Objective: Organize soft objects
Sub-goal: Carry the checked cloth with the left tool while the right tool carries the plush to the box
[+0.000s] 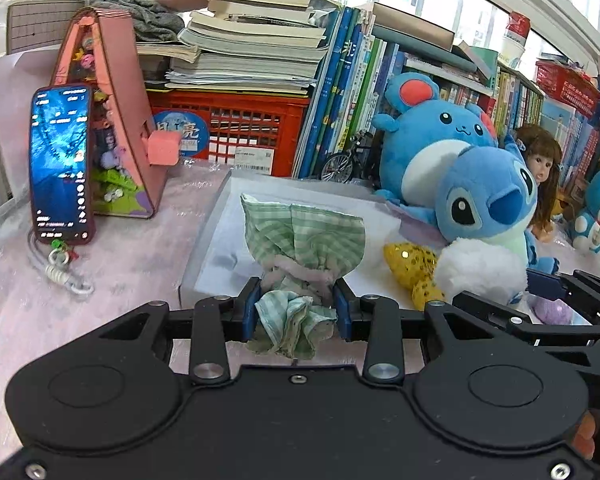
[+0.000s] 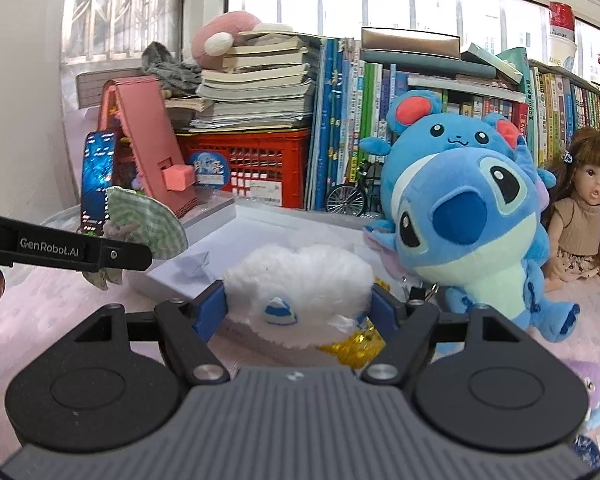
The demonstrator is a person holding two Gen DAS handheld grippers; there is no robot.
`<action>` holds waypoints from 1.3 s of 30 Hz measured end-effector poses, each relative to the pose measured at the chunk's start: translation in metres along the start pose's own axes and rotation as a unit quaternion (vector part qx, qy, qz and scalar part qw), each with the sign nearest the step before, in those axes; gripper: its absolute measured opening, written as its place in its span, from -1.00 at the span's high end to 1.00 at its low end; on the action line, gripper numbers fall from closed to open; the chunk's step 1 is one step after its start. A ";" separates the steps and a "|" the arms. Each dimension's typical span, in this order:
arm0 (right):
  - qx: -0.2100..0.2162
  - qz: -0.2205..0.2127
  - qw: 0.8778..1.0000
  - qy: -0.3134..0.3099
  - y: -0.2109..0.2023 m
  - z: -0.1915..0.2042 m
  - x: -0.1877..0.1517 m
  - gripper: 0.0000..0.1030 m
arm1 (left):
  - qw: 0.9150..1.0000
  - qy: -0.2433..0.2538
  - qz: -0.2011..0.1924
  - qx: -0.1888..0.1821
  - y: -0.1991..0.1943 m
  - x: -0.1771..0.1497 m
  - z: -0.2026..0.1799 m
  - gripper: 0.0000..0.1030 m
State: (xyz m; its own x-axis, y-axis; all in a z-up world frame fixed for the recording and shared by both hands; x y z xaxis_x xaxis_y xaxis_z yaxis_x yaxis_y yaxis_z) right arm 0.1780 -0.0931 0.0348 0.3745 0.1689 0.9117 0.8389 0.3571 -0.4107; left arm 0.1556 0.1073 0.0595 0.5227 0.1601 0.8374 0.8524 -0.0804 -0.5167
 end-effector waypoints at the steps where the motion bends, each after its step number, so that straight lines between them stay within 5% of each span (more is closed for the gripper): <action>1: 0.000 -0.003 1.000 0.002 0.002 -0.002 0.002 -0.47 | 1.000 0.000 0.000 -0.001 0.003 0.003 -0.001 0.32; 17: 0.023 0.033 0.998 0.042 0.059 -0.032 0.032 -0.47 | 0.999 -0.029 0.029 0.020 0.073 0.041 -0.003 0.31; 32: 0.087 0.091 0.992 0.026 0.100 -0.012 0.017 -0.47 | 0.996 -0.006 0.065 0.053 0.126 0.029 0.001 0.31; 39: 0.088 0.096 0.991 0.012 0.108 -0.005 0.013 -0.48 | 0.998 0.004 0.054 0.036 0.125 0.028 -0.002 0.30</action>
State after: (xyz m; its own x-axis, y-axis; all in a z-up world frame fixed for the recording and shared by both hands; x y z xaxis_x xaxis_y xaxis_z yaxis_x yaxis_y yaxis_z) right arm 0.2751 -0.0571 0.0025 0.5320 0.2290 0.8152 0.6696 0.4756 -0.5705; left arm 0.2772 0.0998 0.0185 0.6124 0.1463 0.7769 0.7875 -0.0259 -0.6158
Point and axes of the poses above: each gripper's, at about its wrist camera, not at the fingertips, and y roughly the way its jaws point, z to its left, x to its top, the point moved 2 cm from there along y, roughly the way its jaws point, and after that the axes turned 4 degrees about -z, right-handed, at the moved point
